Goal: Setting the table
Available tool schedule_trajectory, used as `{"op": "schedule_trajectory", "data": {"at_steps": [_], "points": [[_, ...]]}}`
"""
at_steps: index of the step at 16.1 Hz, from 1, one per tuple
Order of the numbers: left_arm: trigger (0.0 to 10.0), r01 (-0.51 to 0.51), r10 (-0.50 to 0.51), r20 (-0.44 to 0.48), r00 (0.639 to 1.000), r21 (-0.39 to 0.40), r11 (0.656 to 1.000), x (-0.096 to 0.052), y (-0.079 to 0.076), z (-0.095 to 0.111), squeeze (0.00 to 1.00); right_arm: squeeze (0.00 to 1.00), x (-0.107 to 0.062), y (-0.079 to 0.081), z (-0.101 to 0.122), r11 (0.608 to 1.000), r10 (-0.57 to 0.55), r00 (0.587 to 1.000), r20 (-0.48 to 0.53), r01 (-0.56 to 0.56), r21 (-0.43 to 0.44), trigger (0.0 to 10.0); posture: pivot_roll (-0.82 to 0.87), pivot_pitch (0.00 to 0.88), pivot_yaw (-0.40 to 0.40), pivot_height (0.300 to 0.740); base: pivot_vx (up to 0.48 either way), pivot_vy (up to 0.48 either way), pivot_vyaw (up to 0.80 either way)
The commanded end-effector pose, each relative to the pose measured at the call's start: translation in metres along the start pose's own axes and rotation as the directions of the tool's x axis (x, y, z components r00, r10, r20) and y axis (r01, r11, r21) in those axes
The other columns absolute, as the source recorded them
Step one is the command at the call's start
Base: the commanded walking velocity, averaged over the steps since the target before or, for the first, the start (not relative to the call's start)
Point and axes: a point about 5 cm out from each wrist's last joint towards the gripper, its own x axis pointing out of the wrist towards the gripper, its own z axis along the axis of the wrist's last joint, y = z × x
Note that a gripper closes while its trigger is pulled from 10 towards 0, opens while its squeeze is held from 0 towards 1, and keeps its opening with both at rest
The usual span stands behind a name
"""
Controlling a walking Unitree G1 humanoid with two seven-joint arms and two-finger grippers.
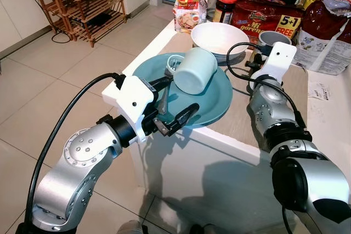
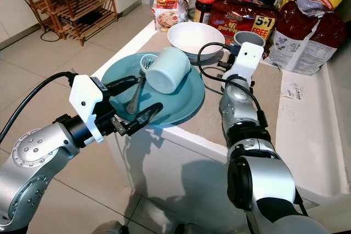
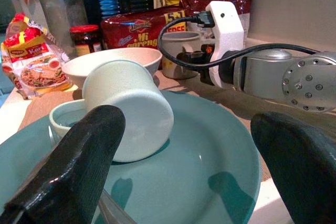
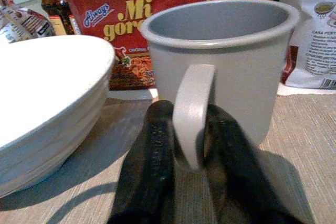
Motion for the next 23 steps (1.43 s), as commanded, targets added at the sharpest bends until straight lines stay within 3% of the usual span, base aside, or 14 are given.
{"op": "schedule_trajectory", "data": {"at_steps": [1, 9, 11, 13, 16, 23], "points": [[10.0, 0.039, -0.039, 0.007, 0.999, 0.006, 0.999, 0.001, -0.005, 0.003, 0.00, 0.00, -0.001, -0.005, 0.000, 1.000, -0.012, 1.000, 0.015, 0.012, 0.004, 0.0, 0.20, 0.017, -0.048, 0.740, 0.000, 0.000, 0.00], [10.0, 0.003, -0.003, 0.005, 1.000, 0.008, 1.000, 0.002, -0.003, 0.000, 0.00, 0.00, -0.002, -0.006, 0.006, 0.999, -0.029, 0.998, 0.052, 0.028, 0.019, 0.0, 0.19, 0.022, -0.063, 0.740, 0.000, 0.000, 0.00], [10.0, -0.141, 0.142, -0.036, 0.989, 0.047, 0.989, 0.003, 0.015, -0.008, 0.00, 0.00, -0.009, -0.002, 0.021, 0.999, -0.009, 0.985, 0.174, 0.014, -0.031, 0.0, 0.17, 0.023, -0.051, 0.740, 0.000, 0.000, 0.00], [10.0, -0.204, 0.206, -0.027, 0.978, 0.054, 0.978, 0.005, 0.024, -0.008, 0.00, 0.00, -0.015, -0.002, 0.026, 0.998, 0.042, 0.976, 0.216, -0.030, -0.059, 0.0, 0.16, 0.026, -0.046, 0.740, 0.000, 0.000, 0.00], [10.0, -0.282, 0.283, -0.010, 0.959, 0.051, 0.958, 0.009, 0.030, -0.010, 0.00, 0.00, -0.039, -0.006, 0.037, 0.990, 0.105, 0.949, 0.298, -0.073, -0.118, 0.0, 0.12, 0.035, -0.037, 0.740, 0.000, 0.000, 0.00], [10.0, -0.371, 0.371, 0.026, 0.928, -0.005, 0.929, 0.008, 0.029, -0.009, 0.00, 0.00, -0.101, -0.004, 0.046, 0.980, 0.178, 0.930, 0.322, -0.139, -0.142, 0.0, 0.13, 0.060, -0.027, 0.740, 0.000, 0.000, 0.00]]}}
